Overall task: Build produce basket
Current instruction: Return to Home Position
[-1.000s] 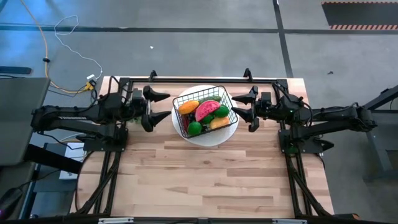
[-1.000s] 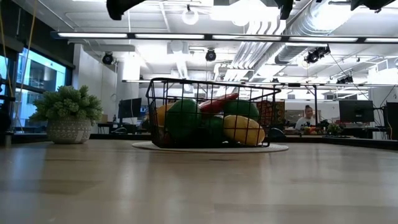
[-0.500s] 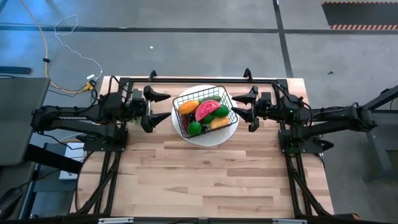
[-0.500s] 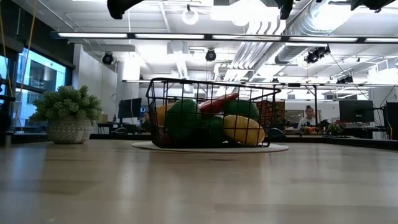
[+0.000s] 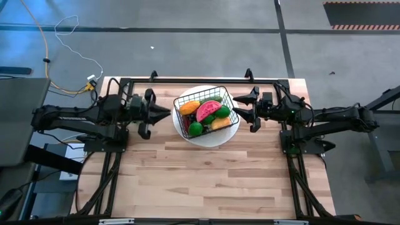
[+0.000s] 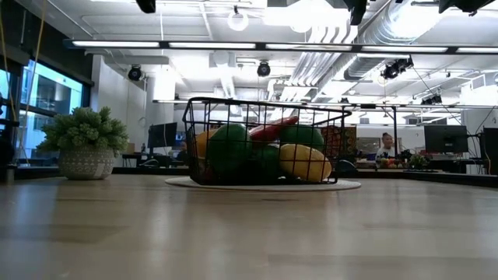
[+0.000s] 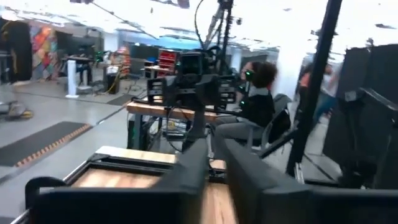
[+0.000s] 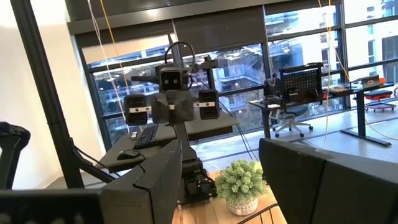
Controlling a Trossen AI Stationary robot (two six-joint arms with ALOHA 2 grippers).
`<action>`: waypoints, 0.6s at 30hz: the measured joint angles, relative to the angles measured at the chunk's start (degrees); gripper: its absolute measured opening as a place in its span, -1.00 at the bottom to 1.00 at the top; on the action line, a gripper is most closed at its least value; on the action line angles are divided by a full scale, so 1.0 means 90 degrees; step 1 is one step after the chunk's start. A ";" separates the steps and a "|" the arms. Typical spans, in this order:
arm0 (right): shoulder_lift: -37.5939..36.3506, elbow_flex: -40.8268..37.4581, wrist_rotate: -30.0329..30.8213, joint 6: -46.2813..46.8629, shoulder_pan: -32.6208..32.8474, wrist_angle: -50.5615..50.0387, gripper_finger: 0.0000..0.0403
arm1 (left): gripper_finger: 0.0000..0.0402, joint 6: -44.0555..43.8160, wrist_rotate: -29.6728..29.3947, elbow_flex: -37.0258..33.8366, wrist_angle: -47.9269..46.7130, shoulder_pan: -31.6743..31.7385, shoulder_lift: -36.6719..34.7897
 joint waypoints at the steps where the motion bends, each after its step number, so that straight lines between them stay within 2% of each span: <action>1: -0.0001 0.0000 0.0000 0.0000 0.0000 0.0000 -0.02 | -0.85 0.0058 0.0095 0.0000 -0.0047 0.0001 -0.0033; 2: -0.0001 0.0001 0.0000 0.0000 0.0000 0.0000 -0.02 | -0.92 0.0067 0.0183 0.0000 -0.0087 0.0002 -0.0062; 8: -0.0002 0.0000 0.0000 0.0002 0.0000 -0.0002 -0.02 | -0.98 0.0243 0.0330 -0.0087 -0.0596 0.0005 -0.0479; 18: -0.0002 0.0000 0.0170 0.0019 0.0000 -0.0081 -0.02 | -1.00 0.0104 0.0427 -0.1615 -0.0317 0.0008 -0.2232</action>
